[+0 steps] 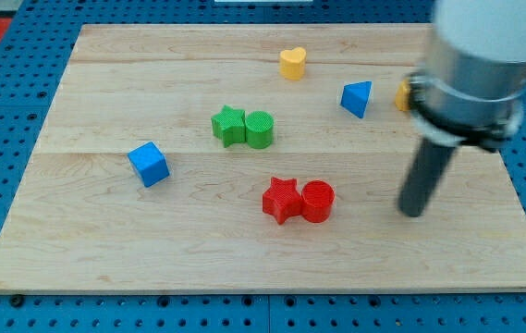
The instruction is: Push the yellow hexagon towards right side of red circle
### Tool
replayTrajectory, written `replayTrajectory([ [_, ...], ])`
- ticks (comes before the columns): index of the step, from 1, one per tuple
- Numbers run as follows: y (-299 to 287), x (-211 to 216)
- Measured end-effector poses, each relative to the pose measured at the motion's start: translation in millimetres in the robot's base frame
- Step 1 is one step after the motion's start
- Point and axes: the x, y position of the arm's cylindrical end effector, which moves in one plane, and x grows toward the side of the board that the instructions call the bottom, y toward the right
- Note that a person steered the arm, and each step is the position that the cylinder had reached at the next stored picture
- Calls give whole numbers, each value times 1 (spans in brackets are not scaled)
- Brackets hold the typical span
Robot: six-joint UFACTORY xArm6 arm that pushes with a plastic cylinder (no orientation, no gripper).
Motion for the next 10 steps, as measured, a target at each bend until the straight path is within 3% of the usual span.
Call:
replayTrajectory([
  [2, 142, -78],
  [4, 130, -190],
  [5, 84, -220],
  [6, 13, -217],
  [7, -9, -200],
  [8, -9, -171],
  [10, -1, -176],
])
